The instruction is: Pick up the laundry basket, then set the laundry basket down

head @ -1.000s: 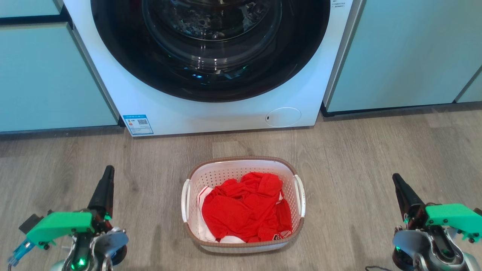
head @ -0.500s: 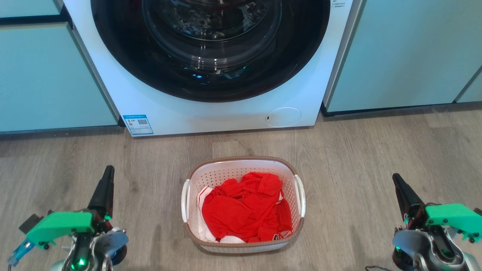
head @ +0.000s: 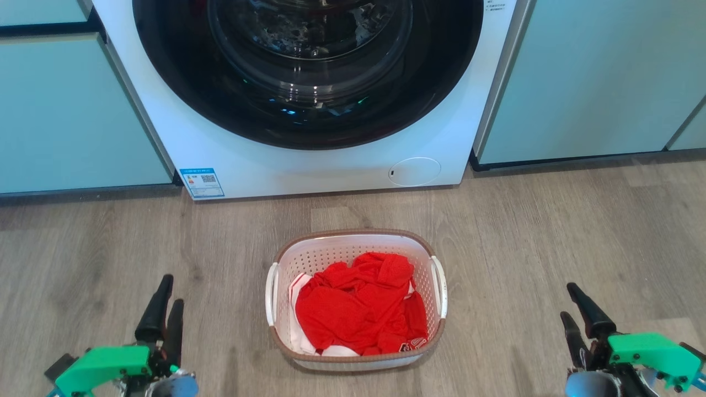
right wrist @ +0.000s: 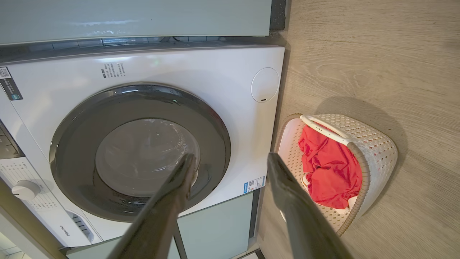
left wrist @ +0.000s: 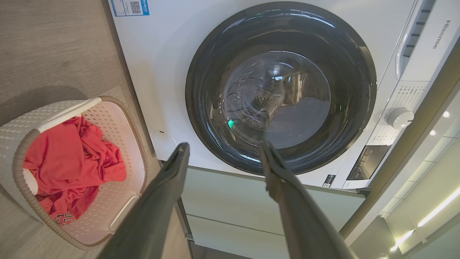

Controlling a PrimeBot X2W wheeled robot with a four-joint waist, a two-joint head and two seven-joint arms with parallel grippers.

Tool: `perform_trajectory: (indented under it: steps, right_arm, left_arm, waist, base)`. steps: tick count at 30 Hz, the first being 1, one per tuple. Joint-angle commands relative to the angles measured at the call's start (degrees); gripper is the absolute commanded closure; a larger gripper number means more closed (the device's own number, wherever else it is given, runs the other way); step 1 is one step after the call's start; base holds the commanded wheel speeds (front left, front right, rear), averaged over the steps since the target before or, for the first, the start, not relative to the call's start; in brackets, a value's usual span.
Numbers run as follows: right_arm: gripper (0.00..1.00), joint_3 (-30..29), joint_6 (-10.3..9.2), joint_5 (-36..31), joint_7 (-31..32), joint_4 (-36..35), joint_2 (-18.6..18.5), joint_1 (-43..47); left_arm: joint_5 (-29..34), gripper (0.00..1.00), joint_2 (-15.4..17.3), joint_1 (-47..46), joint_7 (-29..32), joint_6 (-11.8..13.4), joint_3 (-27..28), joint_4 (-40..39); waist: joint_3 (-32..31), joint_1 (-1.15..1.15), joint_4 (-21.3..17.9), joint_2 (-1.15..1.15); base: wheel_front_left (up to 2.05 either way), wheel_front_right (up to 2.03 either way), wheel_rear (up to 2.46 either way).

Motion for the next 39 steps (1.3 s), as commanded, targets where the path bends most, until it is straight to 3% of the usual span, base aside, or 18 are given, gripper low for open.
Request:
perform_trajectory:
  steps: [1,20,39]
  right_arm:
    - [0.00,0.35,-0.01,-0.94,-0.66,-2.10,-0.28,-2.32]
    - [0.00,1.98,-0.02,-10.90,-3.84,-4.48,-0.40,-2.95]
    - [0.00,5.59,-0.03,-28.16,-7.02,-8.99,-0.52,-3.06]
  left_arm:
    - [0.87,0.00,0.52,-2.56,-0.76,-0.04,-0.21,-2.33]
    - [10.90,0.00,0.67,-2.41,-3.96,0.94,-0.82,-6.87]
    - [29.66,0.00,0.83,-1.97,-7.15,4.10,-4.51,-11.94]
  waist:
    - [0.01,0.00,-0.01,0.00]
    - [0.15,0.00,-0.17,0.00]
    - [0.51,0.00,-0.19,0.00]
  base:
    - [0.00,0.00,0.00]
    - [0.00,0.00,0.00]
    - [0.00,0.00,0.00]
